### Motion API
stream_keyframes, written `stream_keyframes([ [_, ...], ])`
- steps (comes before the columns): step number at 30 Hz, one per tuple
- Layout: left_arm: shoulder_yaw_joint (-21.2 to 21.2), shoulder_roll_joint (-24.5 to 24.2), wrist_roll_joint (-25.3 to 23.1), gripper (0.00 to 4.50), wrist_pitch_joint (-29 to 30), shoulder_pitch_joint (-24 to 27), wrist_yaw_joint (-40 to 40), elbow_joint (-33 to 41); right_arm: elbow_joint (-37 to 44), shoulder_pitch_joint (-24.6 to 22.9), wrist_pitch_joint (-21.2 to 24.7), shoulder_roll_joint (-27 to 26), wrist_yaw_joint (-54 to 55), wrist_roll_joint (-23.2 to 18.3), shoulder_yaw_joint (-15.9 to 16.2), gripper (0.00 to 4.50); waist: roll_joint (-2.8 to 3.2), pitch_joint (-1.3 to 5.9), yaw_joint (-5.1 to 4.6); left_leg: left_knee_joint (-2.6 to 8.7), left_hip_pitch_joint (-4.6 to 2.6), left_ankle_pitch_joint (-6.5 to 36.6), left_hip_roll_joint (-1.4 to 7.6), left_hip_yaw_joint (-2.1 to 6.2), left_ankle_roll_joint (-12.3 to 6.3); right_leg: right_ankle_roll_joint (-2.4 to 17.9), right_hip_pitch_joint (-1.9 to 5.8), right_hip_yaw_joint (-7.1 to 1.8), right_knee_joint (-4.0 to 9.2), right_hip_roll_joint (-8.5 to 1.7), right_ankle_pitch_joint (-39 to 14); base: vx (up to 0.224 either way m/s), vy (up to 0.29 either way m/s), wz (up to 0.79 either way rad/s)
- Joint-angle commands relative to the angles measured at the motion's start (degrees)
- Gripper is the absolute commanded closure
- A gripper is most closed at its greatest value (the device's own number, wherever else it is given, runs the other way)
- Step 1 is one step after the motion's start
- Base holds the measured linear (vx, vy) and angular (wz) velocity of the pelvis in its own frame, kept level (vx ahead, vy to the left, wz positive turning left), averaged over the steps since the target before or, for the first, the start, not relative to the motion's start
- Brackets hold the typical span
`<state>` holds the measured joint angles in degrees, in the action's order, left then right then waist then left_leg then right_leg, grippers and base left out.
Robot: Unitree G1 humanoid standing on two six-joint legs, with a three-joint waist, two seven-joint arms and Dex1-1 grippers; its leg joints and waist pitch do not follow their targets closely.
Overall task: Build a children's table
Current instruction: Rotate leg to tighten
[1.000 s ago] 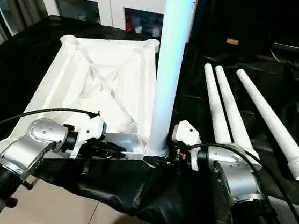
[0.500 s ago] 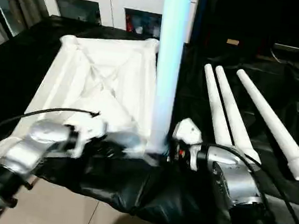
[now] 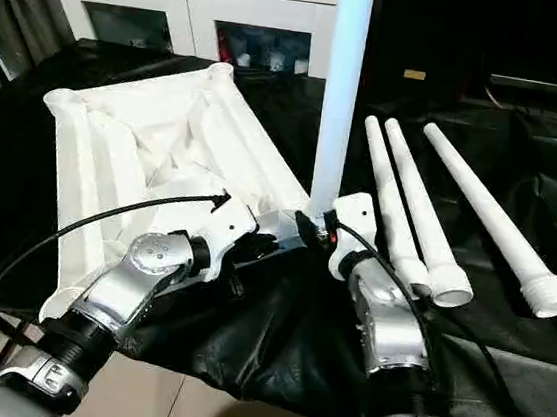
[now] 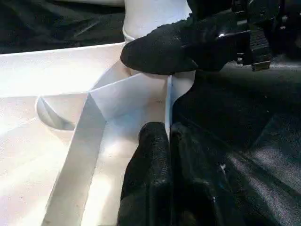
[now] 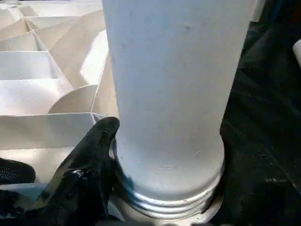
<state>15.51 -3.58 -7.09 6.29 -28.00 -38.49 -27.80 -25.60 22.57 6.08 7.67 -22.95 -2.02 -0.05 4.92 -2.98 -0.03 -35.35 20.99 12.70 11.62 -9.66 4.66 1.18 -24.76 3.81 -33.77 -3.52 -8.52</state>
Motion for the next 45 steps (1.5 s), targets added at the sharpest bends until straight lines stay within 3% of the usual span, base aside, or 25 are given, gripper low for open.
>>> stream_keyframes([
  [1, 2.72, 3.38, 1.64, 4.5, -1.67, -1.17, -0.93, 1.01, 0.68, 0.46, -0.07, -4.59, -5.27, -2.44, 5.49, 1.04, -1.02, 2.97, -0.15, 4.39, 0.41, 9.79, 0.26, 0.22, -6.04, 6.91, 3.65, -1.56, 5.64, -3.29, -25.17, 0.0, 0.0, 0.0],
  [5, 2.63, 0.97, 2.71, 4.5, -2.41, -0.6, -4.58, 2.16, 1.42, 0.35, -1.33, -2.22, -7.69, -1.24, 6.38, 0.61, -0.93, 3.08, -0.33, 4.36, 0.52, 9.58, 0.37, 0.25, -6.3, 8.16, 3.76, -1.64, 5.31, -3.41, -22.74, 0.0, 0.0, 0.0],
  [6, 2.47, -1.19, 4.13, 4.5, -3.25, 0.2, -8.47, 3.78, 1.62, 0.12, -2.6, 0.25, -10.8, -0.62, 7.06, 0.61, -1.56, 3.39, -0.37, 4.28, 0.58, 9.05, 0.41, 0.23, -6.57, 8.62, 4.03, -1.68, 5.15, -3.45, -21.53, 0.0, 0.0, 0.0],
  [8, 2.44, -2.12, 4.75, 4.5, -3.63, 0.56, -10.06, 4.49, 1.63, -0.02, -3.1, 1.38, -12.23, -0.35, 7.37, 0.61, -1.09, 3.41, -0.27, 4.18, 0.65, 7.88, 0.59, 0.22, -7.26, 9.88, 3.98, -1.8, 4.72, -3.59, -18.87, 0.0, 0.0, 0.0],
  [9, 2.37, -3.49, 5.6, 4.5, -4.31, 1.02, -12.31, 5.34, 1.52, -0.24, -3.45, 3.06, -14.6, -0.53, 7.43, 0.61, -1.48, 3.58, -0.14, 4.08, 0.55, 7.29, 0.57, 0.13, -7.85, 10.51, 4.07, -1.83, 4.54, -3.61, -17.73, 0.0, 0.0, 0.0],
  [13, 2.09, -5.64, 6.73, 4.5, -5.0, 1.74, -15.54, 6.48, 1.5, -0.54, -3.8, 5.64, -18.54, -1.24, 7.33, 0.61, -1.3, 3.73, 0.44, 3.93, 0.55, 4.75, 0.73, -0.01, -8.74, 11.48, 4.11, -1.95, 4.1, -3.7, -14.86, 0.0, 0.0, 0.0],
  [14, 1.3, -8.68, 8.48, 4.5, -5.39, 2.86, -20.04, 7.82, 2.83, -1.32, -4.06, 9.65, -25.7, -2.72, 7.91, 0.61, -1.27, 3.74, 0.58, 3.99, 0.4, 4.72, 0.9, 0.0, -8.85, 11.81, 4.15, -1.89, 4.02, -3.57, -14.04, 0.0, 0.0, 0.0],
  [18, 0.7, -11.01, 9.92, 4.5, -5.5, 3.51, -23.42, 8.66, 4.28, -2.13, -3.88, 12.55, -31.56, -3.86, 8.46, 0.61, -1.2, 3.86, 0.94, 3.82, 0.35, 3.84, 1.11, -0.1, -10.04, 13.09, 4.14, -1.98, 3.44, -3.51, -10.79, 0.0, 0.0, 0.0],
  [24, -0.89, -16.03, 12.77, 4.5, -5.95, 3.77, -29.73, 8.64, 6.88, -3.66, -3.13, 19.27, -45.24, -6.36, 11.6, 0.61, -1.31, 3.83, 2.16, 3.75, 0.12, 4.31, 1.22, -0.3, -9.68, 12.82, 4.06, -2.05, 3.44, -3.51, -12.19, 0.0, 0.0, 0.0],
  [26, -1.2, -16.75, 13.55, 4.5, -5.98, 3.8, -30.83, 8.76, 6.45, -3.43, -3.49, 19.98, -46.3, -6.09, 12.13, 0.76, -1.38, 3.84, 2.24, 3.76, 0.24, 4.16, 1.18, -0.28, -9.45, 12.66, 4.19, -2.05, 3.33, -3.54, -12.38, 0.0, 0.0, 0.0],
  [27, -1.39, -17.5, 14.21, 4.5, -5.88, 3.87, -32.0, 8.93, 5.96, -3.11, -4.09, 20.48, -47.15, -5.74, 12.61, 0.76, -1.8, 3.82, 2.2, 3.79, 0.32, 4.22, 1.16, -0.28, -9.2, 12.47, 4.15, -2.05, 3.35, -3.56, -13.03, 0.0, 0.0, 0.0],
  [32, -1.73, -19.4, 15.17, 4.5, -6.07, 3.9, -34.68, 8.68, 5.51, -2.21, -3.32, 20.56, -49.06, -6.45, 12.7, 1.13, -1.83, 3.69, 2.21, 3.84, 0.2, 5.07, 1.08, -0.3, -8.14, 11.54, 4.0, -2.07, 3.58, -3.49, -16.0, 0.0, 0.0, 0.0],
  [37, -1.75, -20.11, 15.33, 4.5, -6.01, 3.95, -35.44, 8.59, 6.01, -2.25, -2.74, 20.69, -50.1, -7.23, 13.0, 1.63, -1.89, 3.75, 2.23, 3.8, 0.21, 3.91, 1.19, -0.22, -7.99, 12.35, 4.05, -2.11, 3.23, -3.46, -13.17, 0.0, 0.0, 0.0],
  [45, -1.26, -20.14, 15.62, 4.5, -5.93, 4.27, -35.31, 8.92, 7.43, -3.71, -2.08, 20.13, -50.73, -8.21, 13.35, 1.74, -2.09, 3.62, 2.3, 3.76, 0.24, 3.84, 1.13, -0.29, -8.04, 12.54, 4.13, -2.14, 3.21, -3.44, -13.2, 0.0, 0.0, 0.0],
])
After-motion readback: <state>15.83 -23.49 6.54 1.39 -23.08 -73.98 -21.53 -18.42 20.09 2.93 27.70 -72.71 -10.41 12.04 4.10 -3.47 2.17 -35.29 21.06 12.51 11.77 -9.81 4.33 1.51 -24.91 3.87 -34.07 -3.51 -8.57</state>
